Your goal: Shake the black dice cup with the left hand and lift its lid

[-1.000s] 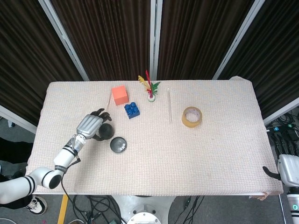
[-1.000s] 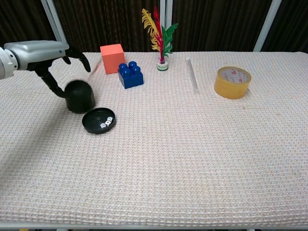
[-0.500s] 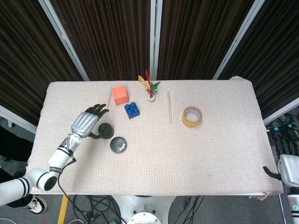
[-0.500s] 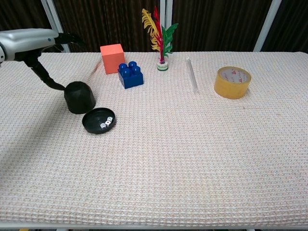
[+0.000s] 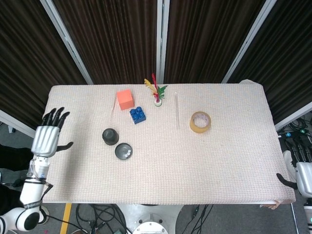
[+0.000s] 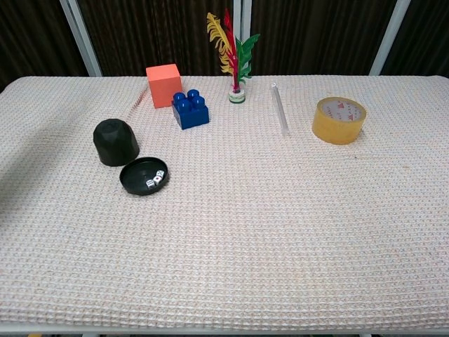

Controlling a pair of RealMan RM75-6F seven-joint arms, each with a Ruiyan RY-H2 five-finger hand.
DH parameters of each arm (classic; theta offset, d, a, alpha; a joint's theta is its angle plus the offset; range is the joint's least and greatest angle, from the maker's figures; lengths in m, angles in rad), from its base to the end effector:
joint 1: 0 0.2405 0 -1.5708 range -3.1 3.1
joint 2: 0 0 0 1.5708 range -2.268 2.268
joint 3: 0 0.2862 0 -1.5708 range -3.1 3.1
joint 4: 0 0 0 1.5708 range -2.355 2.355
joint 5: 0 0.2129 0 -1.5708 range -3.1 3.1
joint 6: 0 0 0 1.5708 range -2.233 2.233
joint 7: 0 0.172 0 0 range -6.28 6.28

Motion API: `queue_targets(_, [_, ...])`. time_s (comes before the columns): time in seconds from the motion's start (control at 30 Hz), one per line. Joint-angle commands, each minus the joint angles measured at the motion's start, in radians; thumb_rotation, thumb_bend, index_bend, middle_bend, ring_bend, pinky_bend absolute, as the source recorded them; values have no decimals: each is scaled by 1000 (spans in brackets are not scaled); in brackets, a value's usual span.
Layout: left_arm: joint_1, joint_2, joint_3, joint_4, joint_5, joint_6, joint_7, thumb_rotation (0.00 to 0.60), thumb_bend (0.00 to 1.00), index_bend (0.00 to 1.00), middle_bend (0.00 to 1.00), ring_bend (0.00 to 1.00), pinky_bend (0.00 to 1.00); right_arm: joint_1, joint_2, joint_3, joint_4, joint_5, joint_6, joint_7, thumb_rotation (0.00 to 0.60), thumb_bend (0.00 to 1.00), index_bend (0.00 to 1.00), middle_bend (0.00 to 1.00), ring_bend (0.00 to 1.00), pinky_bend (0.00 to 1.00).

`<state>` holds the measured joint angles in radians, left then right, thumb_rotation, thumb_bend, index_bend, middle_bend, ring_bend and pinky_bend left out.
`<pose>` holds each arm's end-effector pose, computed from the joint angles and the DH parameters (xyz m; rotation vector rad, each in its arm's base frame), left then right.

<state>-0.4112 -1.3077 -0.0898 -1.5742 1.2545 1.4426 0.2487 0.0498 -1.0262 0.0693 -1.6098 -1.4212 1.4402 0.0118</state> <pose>-0.2790 0.3208 0.1165 -1.4120 -0.7770 -0.9451 -0.3650 -0.2030 0.2057 1.3264 -0.9084 0.7725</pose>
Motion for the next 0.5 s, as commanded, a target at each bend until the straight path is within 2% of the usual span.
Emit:
queue_targets(0.03, [129,19,79,-22,74,144,88,600,45,112,45,0,118,-3,3,0,-2,-11,10,7,600,87,0,0,0,0])
queue_targets(0.17, [189,9,127,23,144,219,165,600,37,112,45,0,114,-6,-2,-5,2,-25,17,14,600,85,0,0,0,0])
queue_targets(0.27, [222,2,153,34,178,238,173,600,34,112,68,0,112,-8,-8,-10,8,-34,22,13,600,85,0,0,0,0])
queue_targets(0.5, [250,7,143,33,197,229,128,600,29,112,81,0,110,-11,-16,-11,15,-41,32,6,600,85,0,0,0,0])
